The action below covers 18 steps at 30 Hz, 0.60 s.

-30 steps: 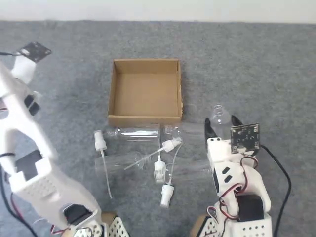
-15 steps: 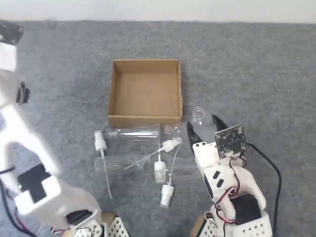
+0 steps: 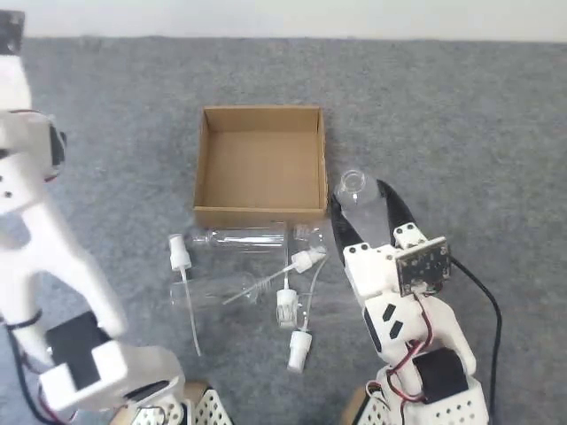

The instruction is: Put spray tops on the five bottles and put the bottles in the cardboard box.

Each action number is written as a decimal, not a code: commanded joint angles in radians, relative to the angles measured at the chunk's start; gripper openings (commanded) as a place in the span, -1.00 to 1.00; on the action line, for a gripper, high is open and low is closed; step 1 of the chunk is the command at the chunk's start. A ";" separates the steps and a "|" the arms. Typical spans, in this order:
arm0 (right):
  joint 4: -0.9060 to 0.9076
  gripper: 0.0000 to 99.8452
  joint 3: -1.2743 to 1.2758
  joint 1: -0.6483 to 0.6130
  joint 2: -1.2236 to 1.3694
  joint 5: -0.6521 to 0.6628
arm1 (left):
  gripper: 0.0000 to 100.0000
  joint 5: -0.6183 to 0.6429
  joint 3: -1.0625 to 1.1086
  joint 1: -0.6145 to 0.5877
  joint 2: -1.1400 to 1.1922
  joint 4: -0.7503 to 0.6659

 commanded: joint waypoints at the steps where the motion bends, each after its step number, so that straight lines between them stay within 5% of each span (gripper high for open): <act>1: -0.122 -0.92 -0.014 -0.025 -0.004 -0.009 | -0.98 0.120 -0.028 0.043 -0.107 0.014; 8: -0.213 -0.92 -0.014 -0.142 -0.004 -0.008 | -0.98 0.265 -0.028 0.110 -0.183 -0.003; 18: -0.234 -0.92 -0.015 -0.154 -0.004 -0.008 | -0.98 0.405 -0.027 0.222 -0.250 -0.002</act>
